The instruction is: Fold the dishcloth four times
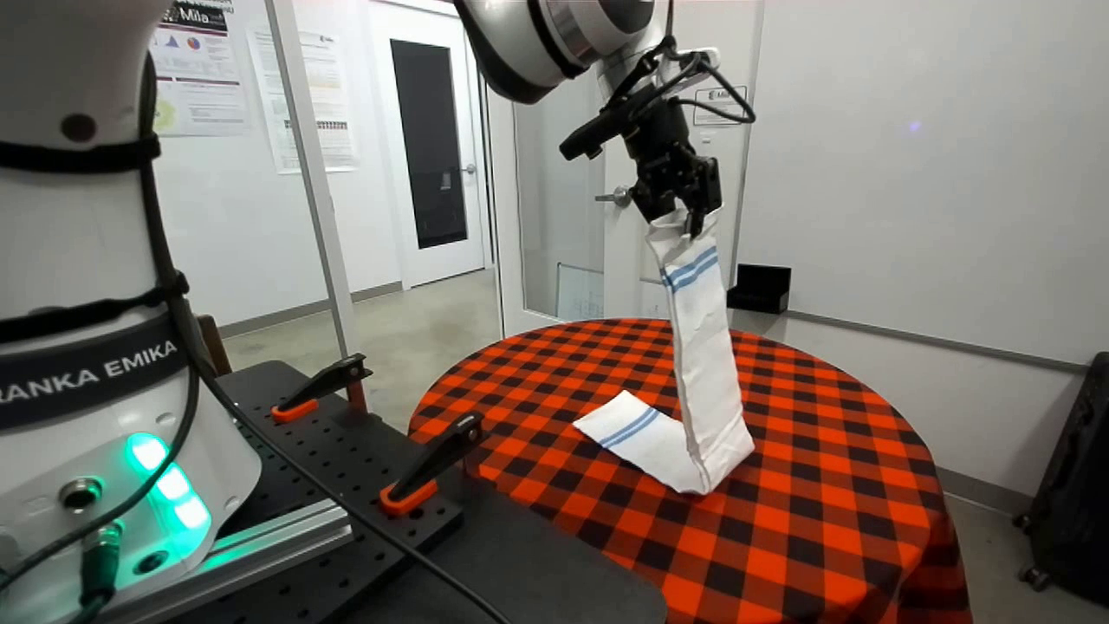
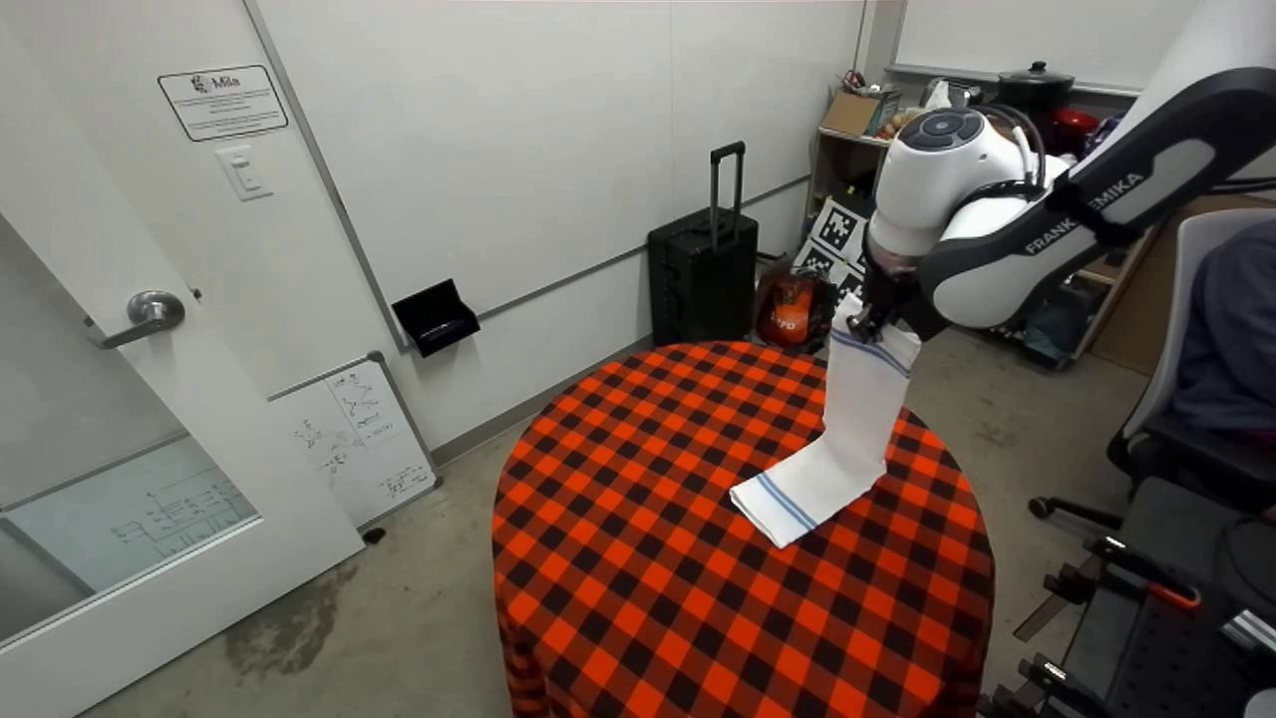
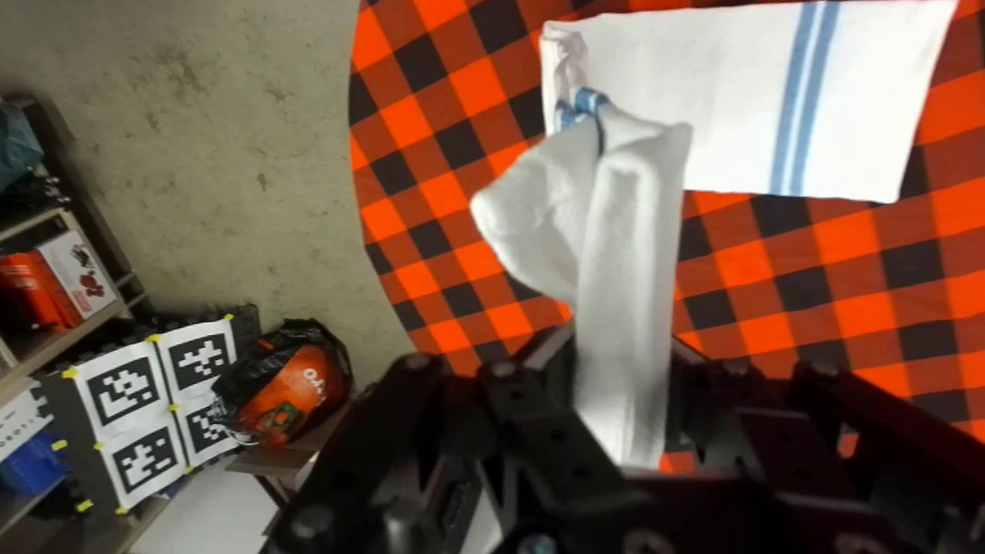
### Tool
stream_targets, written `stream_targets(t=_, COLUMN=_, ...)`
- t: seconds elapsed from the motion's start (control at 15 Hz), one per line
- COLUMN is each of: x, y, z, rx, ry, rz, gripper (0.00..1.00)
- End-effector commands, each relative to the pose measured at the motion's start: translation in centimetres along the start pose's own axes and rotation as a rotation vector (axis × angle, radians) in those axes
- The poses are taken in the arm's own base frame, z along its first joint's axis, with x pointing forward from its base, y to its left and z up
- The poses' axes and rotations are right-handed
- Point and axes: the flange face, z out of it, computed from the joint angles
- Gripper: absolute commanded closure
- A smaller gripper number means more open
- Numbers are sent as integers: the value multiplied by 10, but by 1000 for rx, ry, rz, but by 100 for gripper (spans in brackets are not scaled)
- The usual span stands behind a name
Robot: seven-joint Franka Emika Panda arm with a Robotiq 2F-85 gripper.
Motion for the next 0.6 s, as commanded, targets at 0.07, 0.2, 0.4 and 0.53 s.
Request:
stream_targets(t=0.07, x=9, y=-59, z=0, rx=68, ry=-18, rz=-89, gripper=97)
stream_targets(t=0.2, x=11, y=-80, z=1, rx=97, ry=-21, rz=-116, gripper=97)
stream_targets(t=0.4, x=15, y=-106, z=3, rx=143, ry=-24, rz=-140, gripper=97)
stream_targets(t=0.53, x=17, y=-122, z=0, rx=181, ry=-23, rz=-160, gripper=97)
